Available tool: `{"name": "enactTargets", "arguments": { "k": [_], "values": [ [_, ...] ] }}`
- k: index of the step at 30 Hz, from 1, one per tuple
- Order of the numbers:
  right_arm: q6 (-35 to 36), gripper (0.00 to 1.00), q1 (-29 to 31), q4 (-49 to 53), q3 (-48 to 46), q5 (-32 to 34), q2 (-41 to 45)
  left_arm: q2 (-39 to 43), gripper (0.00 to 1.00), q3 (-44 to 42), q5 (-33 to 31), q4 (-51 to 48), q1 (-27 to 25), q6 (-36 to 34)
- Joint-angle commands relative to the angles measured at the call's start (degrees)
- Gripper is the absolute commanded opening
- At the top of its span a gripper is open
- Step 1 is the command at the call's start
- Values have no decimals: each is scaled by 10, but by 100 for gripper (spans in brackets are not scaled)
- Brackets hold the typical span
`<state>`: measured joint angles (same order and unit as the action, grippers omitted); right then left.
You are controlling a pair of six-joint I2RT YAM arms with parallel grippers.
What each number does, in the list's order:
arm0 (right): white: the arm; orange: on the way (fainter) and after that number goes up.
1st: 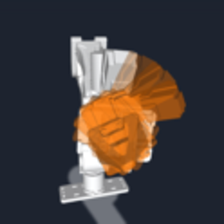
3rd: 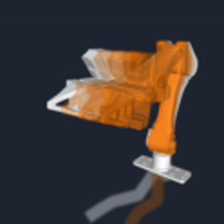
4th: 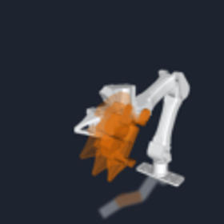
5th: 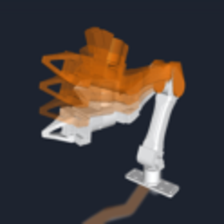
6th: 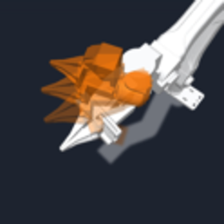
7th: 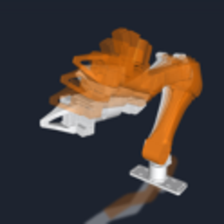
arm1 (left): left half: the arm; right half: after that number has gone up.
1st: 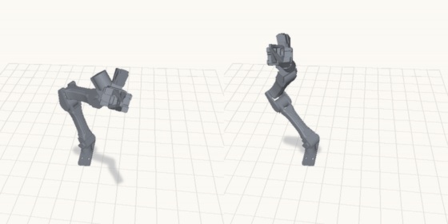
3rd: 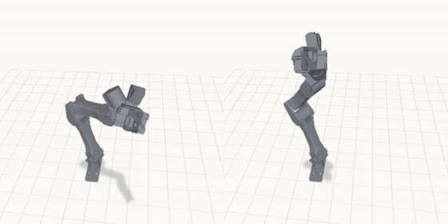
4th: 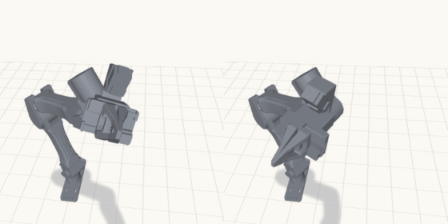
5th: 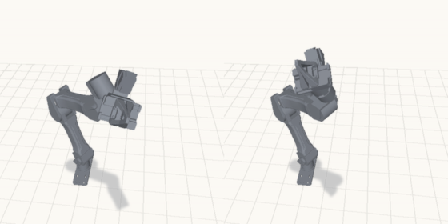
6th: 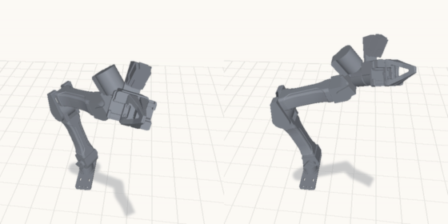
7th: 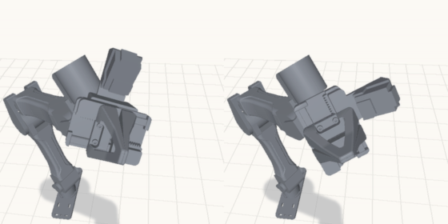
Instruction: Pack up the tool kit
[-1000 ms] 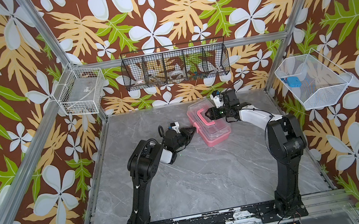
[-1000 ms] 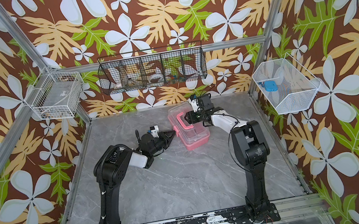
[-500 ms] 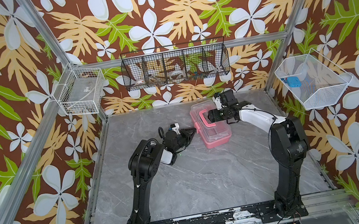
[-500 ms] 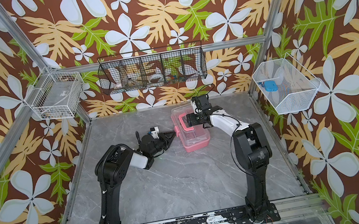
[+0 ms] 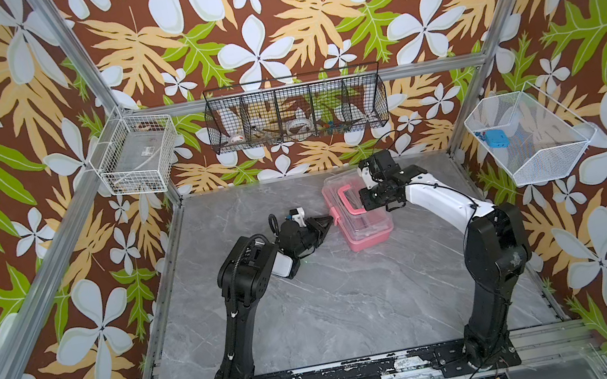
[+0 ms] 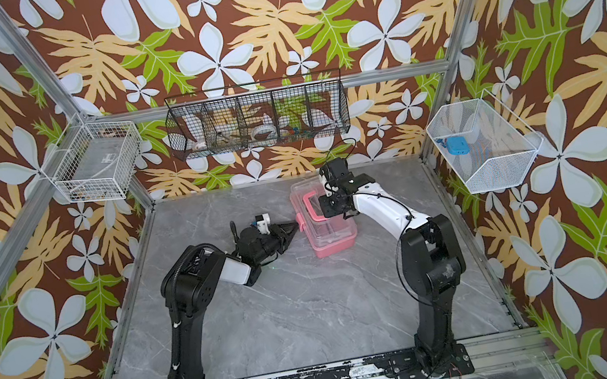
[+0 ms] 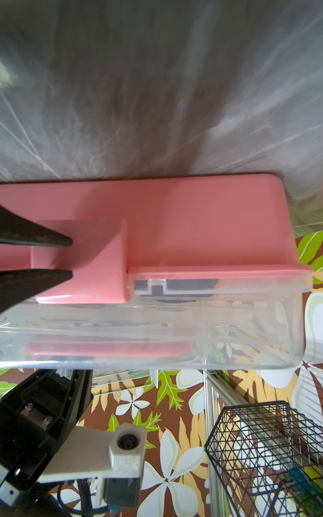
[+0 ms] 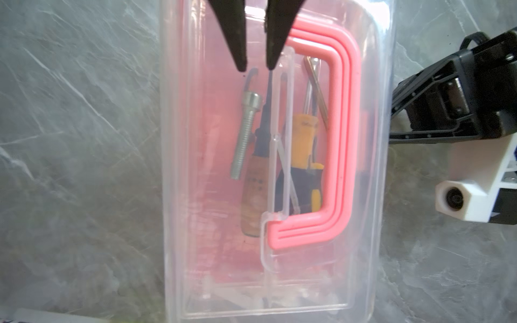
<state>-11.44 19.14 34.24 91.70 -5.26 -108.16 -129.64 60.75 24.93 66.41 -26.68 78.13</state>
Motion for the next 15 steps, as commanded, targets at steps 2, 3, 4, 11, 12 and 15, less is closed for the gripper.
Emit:
{"name": "enactTargets", "arguments": {
  "k": [2, 3, 4, 11, 12, 15],
  "values": [
    [5, 0, 2, 4, -3, -71, -14, -2, 18, 0, 8, 9, 0, 6],
    [3, 0, 1, 2, -1, -73, -17, -2, 18, 1, 8, 9, 0, 7],
    [2, 0, 2, -1, -2, -74, -20, -1, 18, 1, 8, 9, 0, 7],
    [10, 0, 16, 10, 13, -65, -49, -2, 18, 0, 4, 7, -2, 7],
    [12, 0, 19, 17, 14, -62, -57, -3, 18, 0, 4, 7, -2, 9],
    [7, 0, 23, 11, -13, -61, -64, -5, 18, 4, 2, 7, -8, 10]
  ]
}}
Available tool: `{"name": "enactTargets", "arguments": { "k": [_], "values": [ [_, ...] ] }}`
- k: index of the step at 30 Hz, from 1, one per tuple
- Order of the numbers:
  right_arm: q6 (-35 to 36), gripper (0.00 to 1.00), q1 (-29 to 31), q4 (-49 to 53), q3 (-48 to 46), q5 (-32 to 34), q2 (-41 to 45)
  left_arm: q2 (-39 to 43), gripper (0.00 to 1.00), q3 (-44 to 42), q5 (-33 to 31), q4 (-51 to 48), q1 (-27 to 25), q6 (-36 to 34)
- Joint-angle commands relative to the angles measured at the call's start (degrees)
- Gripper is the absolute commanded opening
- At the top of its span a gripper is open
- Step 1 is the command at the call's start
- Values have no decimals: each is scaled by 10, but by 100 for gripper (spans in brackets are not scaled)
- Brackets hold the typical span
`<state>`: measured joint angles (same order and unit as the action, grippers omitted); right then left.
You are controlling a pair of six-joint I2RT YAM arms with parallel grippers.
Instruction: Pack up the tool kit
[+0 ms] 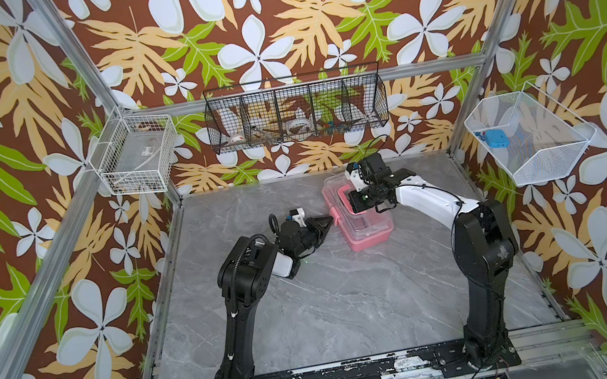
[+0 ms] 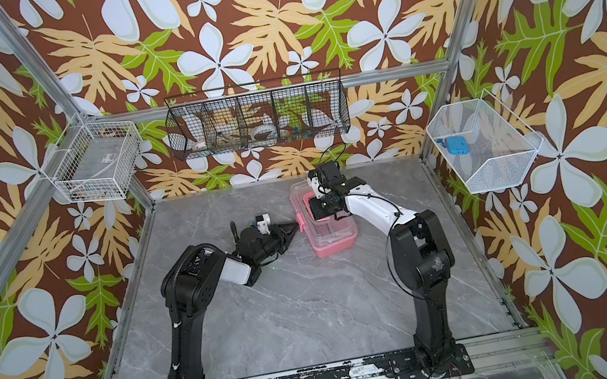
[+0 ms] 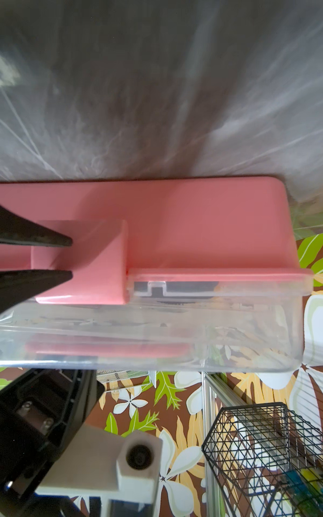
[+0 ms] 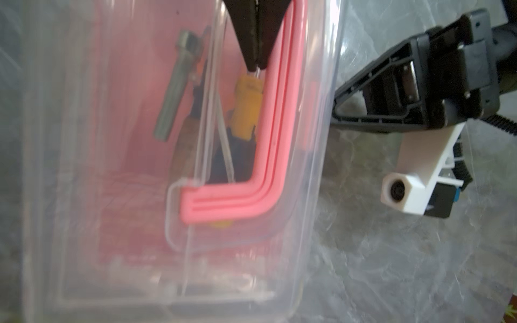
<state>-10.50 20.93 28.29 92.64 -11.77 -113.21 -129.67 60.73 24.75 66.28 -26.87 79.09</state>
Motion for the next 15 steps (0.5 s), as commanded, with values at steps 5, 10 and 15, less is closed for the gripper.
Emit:
{"name": "enactTargets", "arguments": {
  "k": [5, 10, 15],
  "values": [
    [-11, 0, 11, 58, -60, 4, -15, -15, 18, 21, 4, 0, -19, 0],
    [-17, 0, 14, 52, -75, 1, -16, -23, 18, 28, -1, -5, -29, 0],
    [-20, 0, 17, 47, -85, -5, -17, -29, 18, 33, -6, -5, -36, 7]
  ]
}}
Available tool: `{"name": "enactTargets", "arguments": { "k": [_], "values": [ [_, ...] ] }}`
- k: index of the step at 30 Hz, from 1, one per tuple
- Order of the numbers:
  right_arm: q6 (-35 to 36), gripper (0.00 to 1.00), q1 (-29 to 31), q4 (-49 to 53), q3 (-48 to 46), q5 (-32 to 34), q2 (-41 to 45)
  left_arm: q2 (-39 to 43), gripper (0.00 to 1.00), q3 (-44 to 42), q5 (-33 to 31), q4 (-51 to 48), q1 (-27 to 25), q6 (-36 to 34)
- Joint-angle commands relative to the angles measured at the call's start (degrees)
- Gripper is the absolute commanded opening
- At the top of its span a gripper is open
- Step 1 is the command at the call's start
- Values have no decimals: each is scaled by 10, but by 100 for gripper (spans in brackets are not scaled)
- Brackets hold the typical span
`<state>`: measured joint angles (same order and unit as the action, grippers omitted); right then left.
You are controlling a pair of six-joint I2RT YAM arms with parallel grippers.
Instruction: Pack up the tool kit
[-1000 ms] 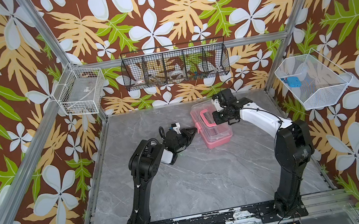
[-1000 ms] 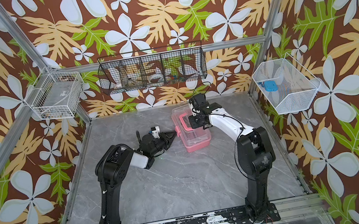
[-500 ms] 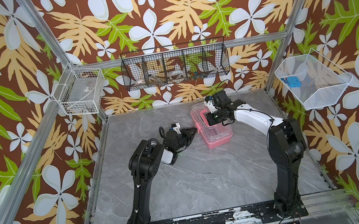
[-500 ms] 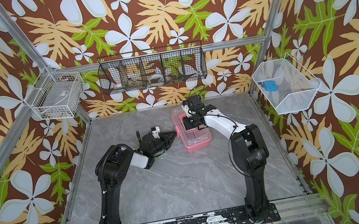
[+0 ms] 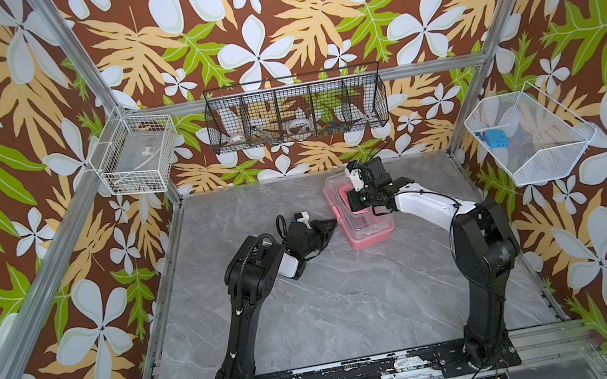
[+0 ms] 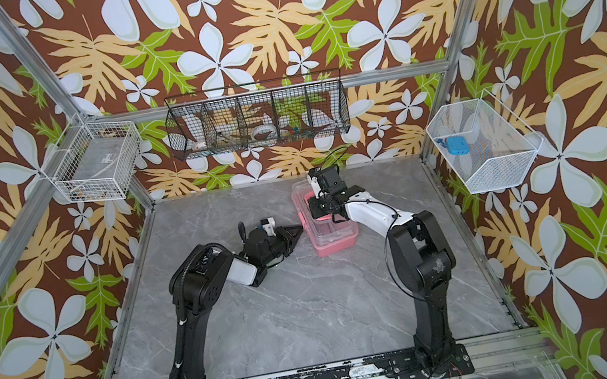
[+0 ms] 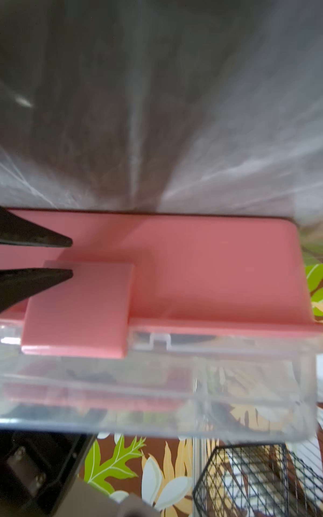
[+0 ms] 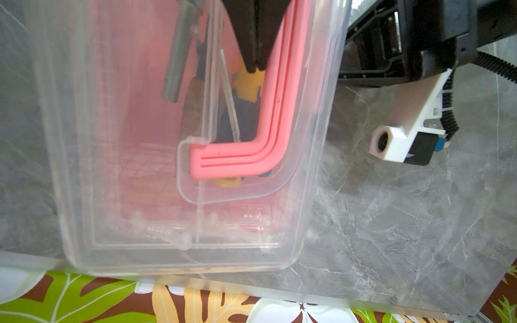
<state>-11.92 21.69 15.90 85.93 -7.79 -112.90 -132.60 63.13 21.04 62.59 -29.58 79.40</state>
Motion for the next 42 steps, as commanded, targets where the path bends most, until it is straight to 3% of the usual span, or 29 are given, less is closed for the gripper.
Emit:
{"name": "enactTargets", "arguments": {
  "k": [1, 7, 10, 13, 17, 18, 19, 23, 26, 27, 31, 34, 35, 37, 39, 42],
  "values": [
    [-6, 0, 9, 171, -17, -45, -20, 2, 17, 8, 32, 35, -9, 5],
    [-2, 0, 9, 207, 54, -39, 0, 82, 17, -23, 19, 2, -1, -12],
    [3, 0, 8, 244, 136, -22, 16, 174, 19, -33, 2, -90, 17, -66],
    [6, 0, 3, 264, 201, -4, 39, 277, 31, -28, -34, -218, 36, -149],
    [5, 12, -8, 239, 201, 15, 100, 401, 63, 4, -96, -391, 44, -295],
    [9, 13, -12, 218, 183, 20, 124, 433, 96, 6, -116, -425, 46, -332],
    [14, 15, -13, 195, 162, 25, 147, 461, 100, 4, -135, -451, 47, -360],
    [52, 37, -13, 72, 32, 76, 270, 610, 100, -48, -252, -510, 50, -468],
    [68, 66, -13, -15, -77, 145, 356, 729, 100, -126, -357, -495, 51, -539],
    [70, 100, -14, -39, -110, 167, 376, 763, 100, -161, -384, -470, 51, -566],
    [69, 100, -13, -114, -238, 234, 441, 898, 100, -352, -496, -329, 51, -718],
    [56, 99, -18, -171, -320, 271, 470, 955, 100, -430, -597, -327, 52, -746],
    [98, 100, -28, -197, -345, 235, 473, 964, 100, -447, -611, -335, 54, -757],
    [199, 100, -41, -237, -390, 182, 467, 966, 100, -463, -603, -356, 57, -787],
    [195, 100, -44, -219, -391, 173, 452, 954, 100, -484, -597, -344, 62, -811],
    [152, 100, -53, -244, -421, 164, 450, 920, 100, -501, -580, -333, 103, -765]
  ]
}}
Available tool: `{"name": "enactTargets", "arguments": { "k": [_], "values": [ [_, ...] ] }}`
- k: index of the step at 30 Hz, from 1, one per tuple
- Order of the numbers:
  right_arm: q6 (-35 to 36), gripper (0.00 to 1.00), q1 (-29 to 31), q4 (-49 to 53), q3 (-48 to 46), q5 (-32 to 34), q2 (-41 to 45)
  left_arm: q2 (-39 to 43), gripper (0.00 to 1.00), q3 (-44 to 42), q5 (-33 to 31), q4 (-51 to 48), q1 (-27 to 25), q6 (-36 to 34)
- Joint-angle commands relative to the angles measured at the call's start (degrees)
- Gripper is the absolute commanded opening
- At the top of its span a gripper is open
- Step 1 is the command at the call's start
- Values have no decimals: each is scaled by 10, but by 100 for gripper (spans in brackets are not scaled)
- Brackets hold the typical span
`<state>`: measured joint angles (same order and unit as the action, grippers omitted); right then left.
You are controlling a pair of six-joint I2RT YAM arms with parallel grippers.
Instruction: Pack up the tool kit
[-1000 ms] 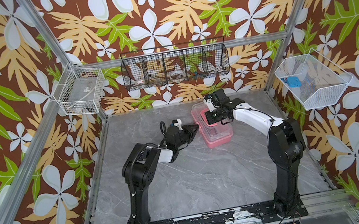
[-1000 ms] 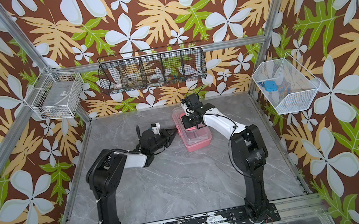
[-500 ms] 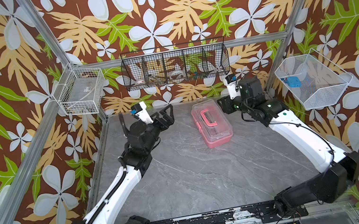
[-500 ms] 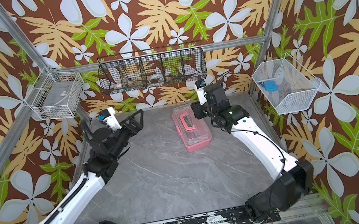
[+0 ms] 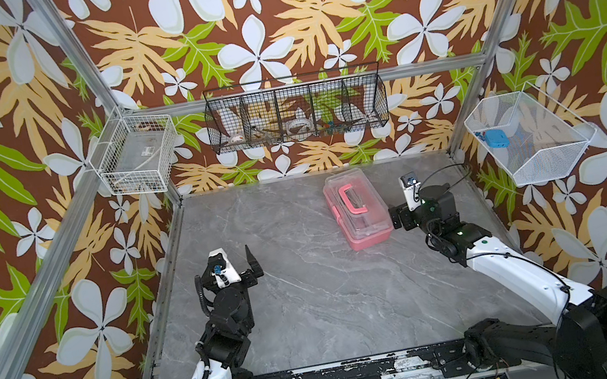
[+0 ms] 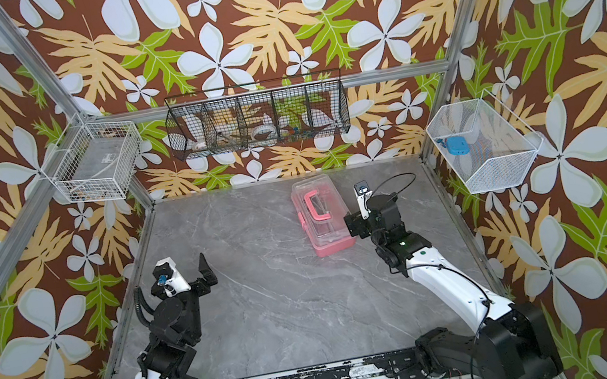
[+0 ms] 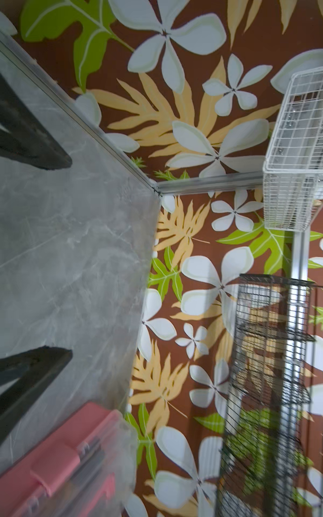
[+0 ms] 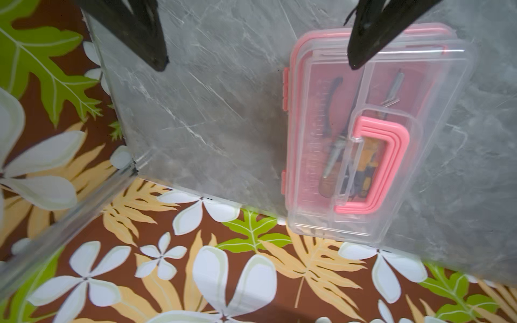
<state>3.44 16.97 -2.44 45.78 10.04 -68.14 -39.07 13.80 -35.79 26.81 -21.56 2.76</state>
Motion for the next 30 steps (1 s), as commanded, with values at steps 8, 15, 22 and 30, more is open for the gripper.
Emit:
{"name": "enactTargets", "arguments": {
  "k": [8, 15, 22, 30],
  "values": [
    [-149, 100, -29, -297, -231, 189, 58, -154, 100, -53, 83, 172, 133, 58],
    [-134, 100, -57, -322, -265, 173, 43, -283, 100, -57, 97, 297, 148, 58],
    [-93, 99, -105, -381, -261, 89, -48, -392, 100, -53, 132, 438, 165, 41],
    [-29, 100, -148, -506, -269, -113, -122, -430, 100, -101, 190, 557, 174, 27]
  ]
}}
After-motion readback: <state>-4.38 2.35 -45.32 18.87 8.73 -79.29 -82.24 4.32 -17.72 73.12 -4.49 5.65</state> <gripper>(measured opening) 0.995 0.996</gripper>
